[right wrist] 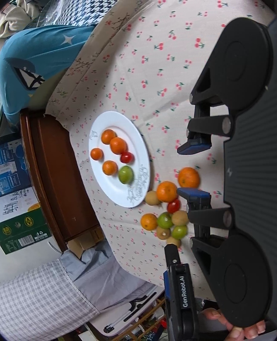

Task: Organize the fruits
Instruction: 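Withdraw both open tools from the plate back to the fruit pile, then grasp a brown kiwi with the left tool while the right tool grasps a mandarin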

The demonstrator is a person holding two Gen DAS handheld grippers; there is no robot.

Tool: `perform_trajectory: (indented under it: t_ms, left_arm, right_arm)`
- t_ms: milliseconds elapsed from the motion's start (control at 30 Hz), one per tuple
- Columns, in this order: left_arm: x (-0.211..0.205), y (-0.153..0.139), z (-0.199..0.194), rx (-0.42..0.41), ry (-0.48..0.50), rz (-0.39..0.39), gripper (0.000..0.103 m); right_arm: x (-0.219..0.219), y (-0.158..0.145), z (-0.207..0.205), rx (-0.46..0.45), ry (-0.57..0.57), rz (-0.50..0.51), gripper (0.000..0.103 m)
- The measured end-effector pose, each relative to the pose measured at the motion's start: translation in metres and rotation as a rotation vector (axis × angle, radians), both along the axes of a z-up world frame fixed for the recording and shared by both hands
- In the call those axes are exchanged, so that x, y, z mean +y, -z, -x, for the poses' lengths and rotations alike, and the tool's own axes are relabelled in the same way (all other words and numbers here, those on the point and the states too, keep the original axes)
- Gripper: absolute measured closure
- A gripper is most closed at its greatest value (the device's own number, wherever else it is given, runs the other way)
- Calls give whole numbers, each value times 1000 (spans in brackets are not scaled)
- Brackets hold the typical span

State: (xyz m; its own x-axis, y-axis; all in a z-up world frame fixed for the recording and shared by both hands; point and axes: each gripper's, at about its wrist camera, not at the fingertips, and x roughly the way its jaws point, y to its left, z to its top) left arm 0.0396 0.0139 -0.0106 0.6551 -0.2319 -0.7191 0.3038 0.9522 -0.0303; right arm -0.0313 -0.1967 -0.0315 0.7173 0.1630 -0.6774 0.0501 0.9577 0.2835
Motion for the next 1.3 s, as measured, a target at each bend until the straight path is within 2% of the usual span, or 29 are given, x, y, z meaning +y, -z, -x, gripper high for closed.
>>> perform_trajectory:
  t_ms: [200, 567, 667, 800, 1100, 1167, 1300]
  left_arm:
    - [8, 9, 6, 29, -10, -3, 37]
    - [12, 17, 8, 47, -14, 18, 39]
    - [11, 21, 5, 58, -13, 24, 43]
    - [12, 20, 4, 41, -10, 36, 45]
    - [17, 26, -20, 45, -77, 90, 52]
    - [19, 29, -25, 55, -86, 112, 60]
    - [19, 34, -31, 66, -92, 137, 65]
  right_arm:
    - [1, 9, 2, 36, -5, -24, 67]
    - [3, 17, -6, 43, -9, -41, 68]
    - [6, 20, -10, 38, -15, -34, 68]
    - [7, 24, -15, 41, -13, -42, 68]
    - [10, 27, -21, 39, -21, -38, 68]
    - [11, 29, -22, 41, -20, -34, 68]
    - [13, 31, -24, 45, -24, -27, 70]
